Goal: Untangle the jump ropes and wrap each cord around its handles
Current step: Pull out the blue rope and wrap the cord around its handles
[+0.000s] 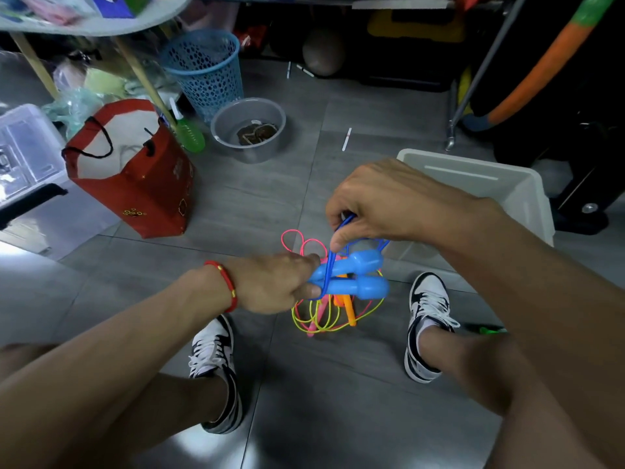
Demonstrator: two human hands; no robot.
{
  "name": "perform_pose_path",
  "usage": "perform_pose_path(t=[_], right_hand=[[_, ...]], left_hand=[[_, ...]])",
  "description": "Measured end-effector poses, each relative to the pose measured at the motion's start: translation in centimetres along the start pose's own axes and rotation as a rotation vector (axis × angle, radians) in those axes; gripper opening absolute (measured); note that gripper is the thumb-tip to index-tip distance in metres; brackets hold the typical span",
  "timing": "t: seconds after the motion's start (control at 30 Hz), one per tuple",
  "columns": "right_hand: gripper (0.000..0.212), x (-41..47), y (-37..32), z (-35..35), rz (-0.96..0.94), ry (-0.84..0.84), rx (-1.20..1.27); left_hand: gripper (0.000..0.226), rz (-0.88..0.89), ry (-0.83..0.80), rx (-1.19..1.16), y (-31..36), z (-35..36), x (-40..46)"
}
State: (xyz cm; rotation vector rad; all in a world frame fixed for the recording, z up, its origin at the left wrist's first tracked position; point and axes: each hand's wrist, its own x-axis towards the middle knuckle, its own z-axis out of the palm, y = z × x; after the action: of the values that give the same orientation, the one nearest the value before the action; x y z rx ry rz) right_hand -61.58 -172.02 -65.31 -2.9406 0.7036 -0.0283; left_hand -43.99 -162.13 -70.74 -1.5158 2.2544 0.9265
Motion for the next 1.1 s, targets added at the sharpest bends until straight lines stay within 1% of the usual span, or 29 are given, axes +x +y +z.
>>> perform_pose_path(t=[0.07, 0.1, 0.17, 0.2, 0.27, 0.3, 0.37, 0.4, 0.43, 0.5, 0.53, 0.57, 0.67, 0.7, 0.73, 0.8, 0.83, 0.9, 0.93, 0.97, 1.1], right_hand=[[0.031, 0.1, 0.5, 0.2, 0.031, -0.046, 0.079], [0.027, 0.0, 1.0, 0.4, 0.052, -0.073, 0.163], [0.020, -0.3, 2.3, 1.3, 0.116, -0.137, 0.390], [0.018, -0.5, 3.0, 1.8, 0.141, -0.168, 0.505], [0.008, -1.1, 3.6, 2.6, 0.162, -0.201, 0.739], [0.004, -1.5, 3.7, 2.8, 0.157, -0.203, 0.847], [0.021, -2.2, 3.3, 3.1, 0.111, -0.178, 1.044], [0.024, -2.3, 2.8, 3.2, 0.106, -0.170, 1.075], [0.021, -2.3, 2.2, 3.5, 0.122, -0.171, 1.031], [0.040, -2.1, 1.4, 4.3, 0.210, -0.171, 0.910], [0.043, -2.0, 0.9, 4.4, 0.254, -0.175, 0.892], [0.042, -1.9, 0.4, 4.4, 0.269, -0.176, 0.850], [0.043, -1.6, -1.0, 4.4, 0.249, -0.221, 0.641], [0.044, -1.5, -1.4, 4.4, 0.250, -0.237, 0.600], [0.044, -1.3, -1.7, 4.5, 0.275, -0.246, 0.600], [0.044, -1.0, -2.2, 4.8, 0.343, -0.245, 0.658], [0.045, -0.9, -2.4, 4.7, 0.368, -0.241, 0.664], [0.047, -0.6, -3.0, 4.6, 0.403, -0.215, 0.657], [0.046, -0.4, -3.2, 4.4, 0.419, -0.208, 0.655], [0.045, -0.3, -3.5, 4.2, 0.427, -0.209, 0.632], [0.038, -0.3, -4.4, 4.0, 0.454, -0.197, 0.533]], left_hand=[[0.021, 0.052, -0.010, 0.035, 0.8, -0.1, -0.5], [0.024, 0.078, -0.008, 0.049, 1.1, -0.1, -0.8], [0.024, 0.139, 0.026, 0.031, 1.2, -0.4, -1.6], [0.021, 0.194, 0.073, -0.029, 1.0, -0.7, -2.0], [0.023, 0.288, 0.180, -0.200, 0.1, -1.2, -2.7], [0.027, 0.305, 0.215, -0.334, -0.4, -1.4, -2.9], [0.027, 0.309, 0.213, -0.688, -0.8, -1.6, -3.1], [0.023, 0.320, 0.211, -0.866, -0.9, -1.6, -3.2], [0.020, 0.325, 0.230, -1.016, -0.9, -1.7, -3.1], [0.029, 0.269, 0.308, -1.190, -1.4, -1.8, -2.8], [0.034, 0.225, 0.338, -1.223, -1.9, -1.8, -2.6], [0.036, 0.183, 0.359, -1.235, -2.3, -1.8, -2.4], [0.022, 0.084, 0.392, -1.181, -3.2, -1.2, -1.6], [0.021, 0.036, 0.415, -1.146, -3.3, -0.9, -1.3], [0.021, -0.022, 0.451, -1.106, -3.7, -0.6, -0.8], [0.027, -0.151, 0.530, -1.022, -4.4, -0.3, -0.2], [0.031, -0.208, 0.564, -0.925, -4.8, -0.3, 0.1], [0.031, -0.316, 0.629, -0.623, -5.5, -0.2, 0.7], [0.029, -0.349, 0.655, -0.530, -5.6, -0.1, 1.0], [0.027, -0.361, 0.673, -0.492, -5.5, -0.2, 1.1], [0.027, -0.377, 0.644, -0.470, -5.7, -0.3, 1.6]])
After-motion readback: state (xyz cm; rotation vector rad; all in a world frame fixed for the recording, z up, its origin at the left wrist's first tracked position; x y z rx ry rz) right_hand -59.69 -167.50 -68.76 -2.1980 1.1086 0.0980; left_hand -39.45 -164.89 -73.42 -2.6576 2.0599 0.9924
